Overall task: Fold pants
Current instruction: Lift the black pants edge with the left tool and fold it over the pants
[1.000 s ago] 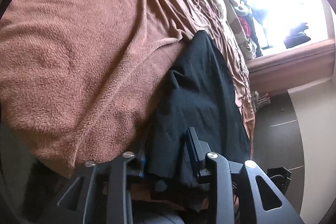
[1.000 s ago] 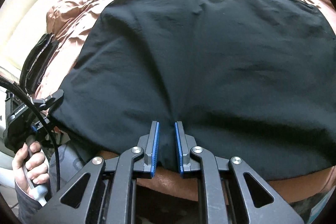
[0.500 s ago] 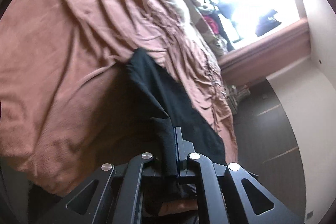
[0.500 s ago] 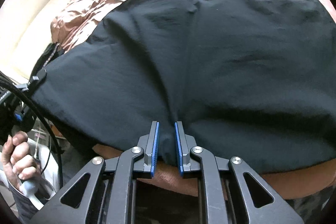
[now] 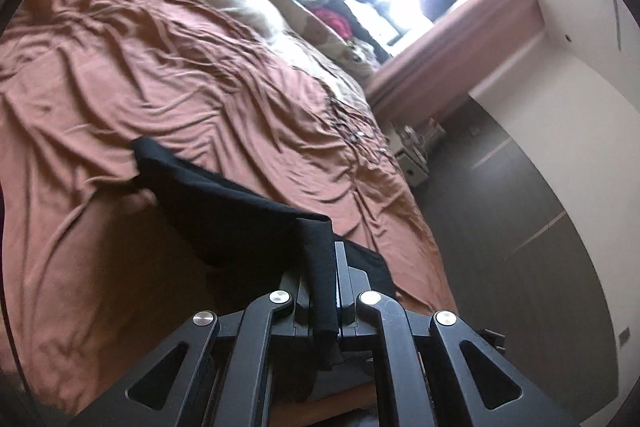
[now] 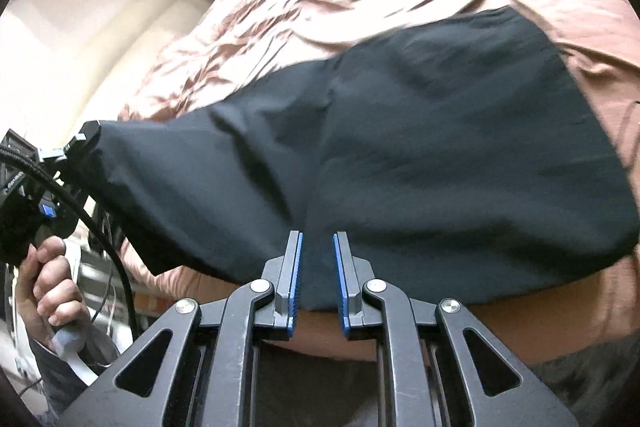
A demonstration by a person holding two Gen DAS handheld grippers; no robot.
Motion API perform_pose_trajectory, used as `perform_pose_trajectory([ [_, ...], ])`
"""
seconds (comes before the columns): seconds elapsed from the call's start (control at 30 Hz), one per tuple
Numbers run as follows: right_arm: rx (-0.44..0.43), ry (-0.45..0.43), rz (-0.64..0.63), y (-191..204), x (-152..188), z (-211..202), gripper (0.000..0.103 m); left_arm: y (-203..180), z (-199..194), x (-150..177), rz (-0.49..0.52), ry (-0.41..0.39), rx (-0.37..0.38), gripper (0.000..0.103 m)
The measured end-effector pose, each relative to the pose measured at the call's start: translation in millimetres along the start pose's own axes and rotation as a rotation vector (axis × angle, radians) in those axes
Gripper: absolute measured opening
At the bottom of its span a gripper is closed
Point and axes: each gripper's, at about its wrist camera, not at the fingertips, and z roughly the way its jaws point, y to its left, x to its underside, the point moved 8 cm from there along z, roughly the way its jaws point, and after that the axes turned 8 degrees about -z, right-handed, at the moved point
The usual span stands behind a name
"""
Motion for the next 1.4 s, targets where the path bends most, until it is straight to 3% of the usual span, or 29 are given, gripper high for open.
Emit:
perform_pose_trajectory([
  [0.37, 0.024, -0.104, 0.136, -57, 25, -63, 0.013, -71, 63, 21, 0.131, 0.102, 0.028, 0.006],
  [0.77, 0.039, -0.155, 0.222, -88, 53, -113, 0.013, -120, 133, 80, 0.212, 0.259, 0.047, 0.006],
  [1.07, 0.044, -0.162, 0.265, -105, 69, -137, 0.013, -133, 165, 135, 0.245, 0.384, 0.057, 0.006],
  [1.4, 0.044, -0.175, 0.293, -111, 78, -150, 0.013, -121, 165, 194, 0.233, 0.523, 0.058, 0.006],
])
